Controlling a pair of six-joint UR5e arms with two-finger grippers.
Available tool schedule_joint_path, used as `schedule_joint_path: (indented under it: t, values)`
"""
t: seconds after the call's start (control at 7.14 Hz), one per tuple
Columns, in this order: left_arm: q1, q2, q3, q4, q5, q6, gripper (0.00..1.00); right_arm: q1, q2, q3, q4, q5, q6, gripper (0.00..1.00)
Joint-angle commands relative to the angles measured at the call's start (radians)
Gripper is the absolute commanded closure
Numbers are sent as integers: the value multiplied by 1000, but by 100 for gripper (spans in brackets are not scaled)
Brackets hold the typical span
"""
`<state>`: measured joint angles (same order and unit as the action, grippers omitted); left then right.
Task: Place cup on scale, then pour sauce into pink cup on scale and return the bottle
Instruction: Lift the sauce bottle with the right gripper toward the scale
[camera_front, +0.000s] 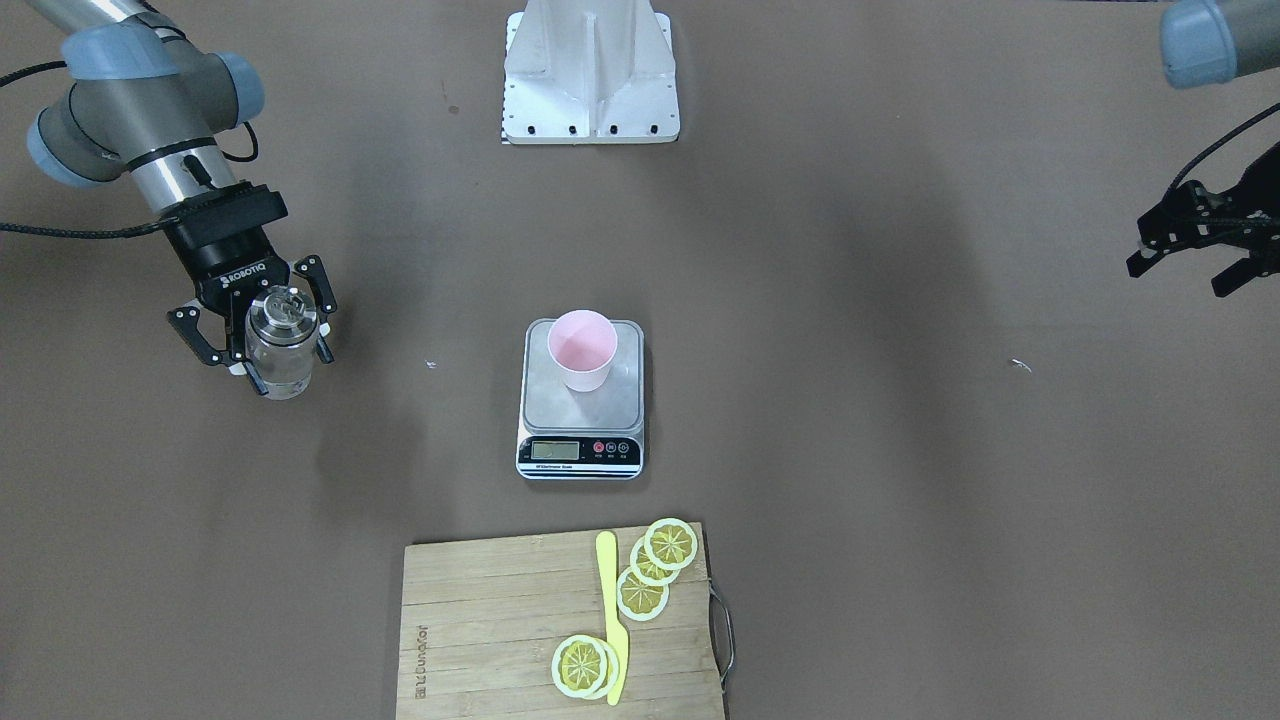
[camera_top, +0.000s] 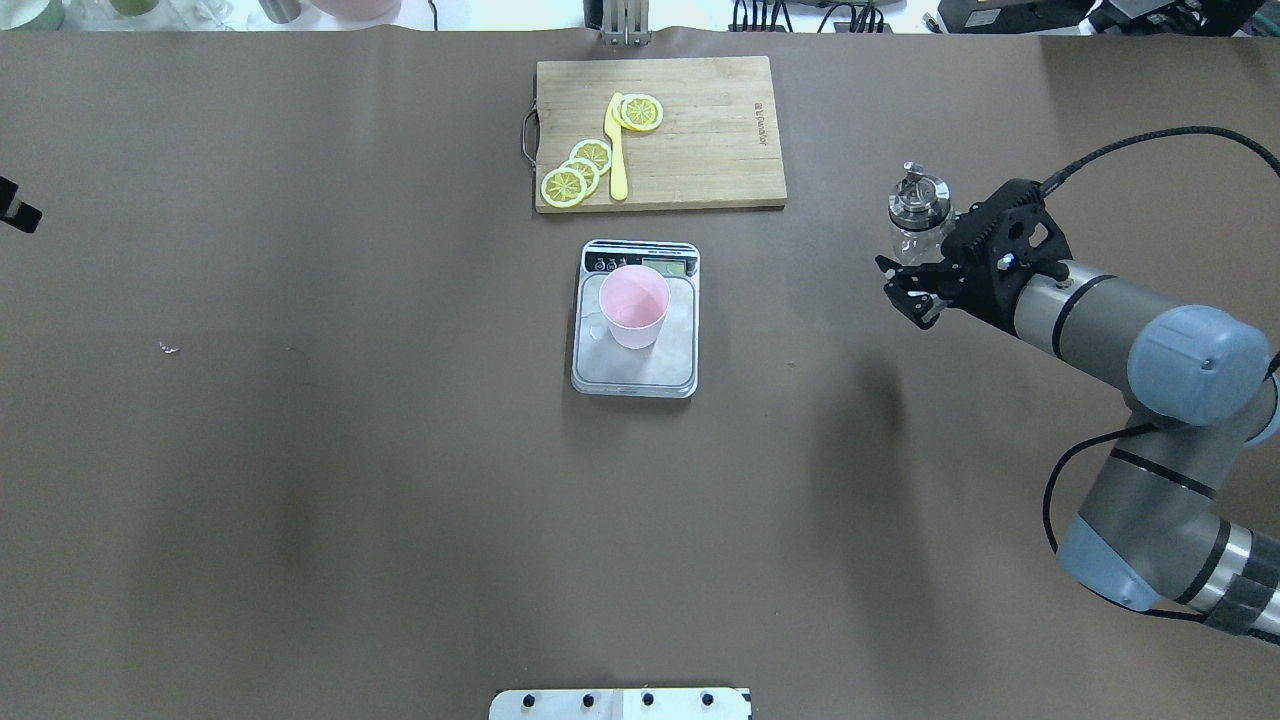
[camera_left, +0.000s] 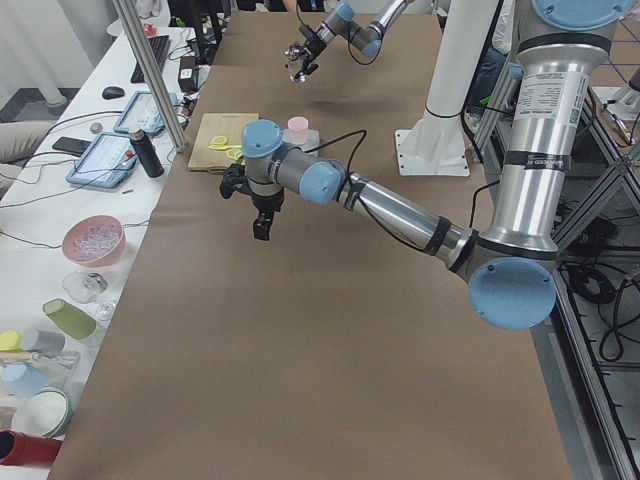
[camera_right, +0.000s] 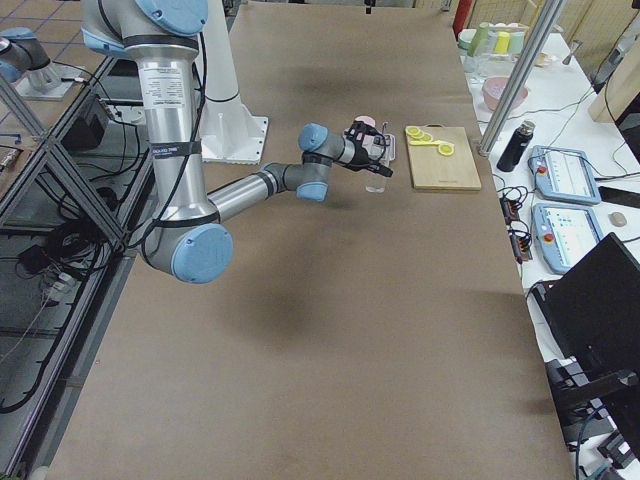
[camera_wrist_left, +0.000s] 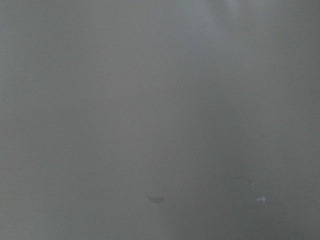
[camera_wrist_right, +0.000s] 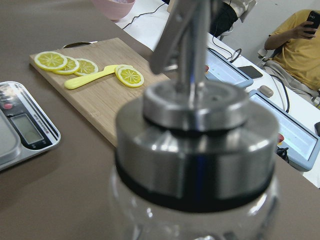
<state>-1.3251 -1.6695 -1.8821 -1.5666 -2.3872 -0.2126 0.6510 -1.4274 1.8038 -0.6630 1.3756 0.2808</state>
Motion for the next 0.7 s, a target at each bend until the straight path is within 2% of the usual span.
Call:
schedule_joint_path:
  t: [0.0,0.14,0.28,0.56]
  values:
    - [-28,30,24,-4,-3,67,5,-26,89,66,-259,-87,-119,79]
    - [-29,42,24,-6,-3,67,5,-97,140,116,-412,-199,-155,79]
    - [-29,43,24,-7,-3,67,5,-164,172,136,-502,-280,-155,79]
    - [-32,48,24,-7,-3,67,5,-203,224,140,-652,-347,-178,79]
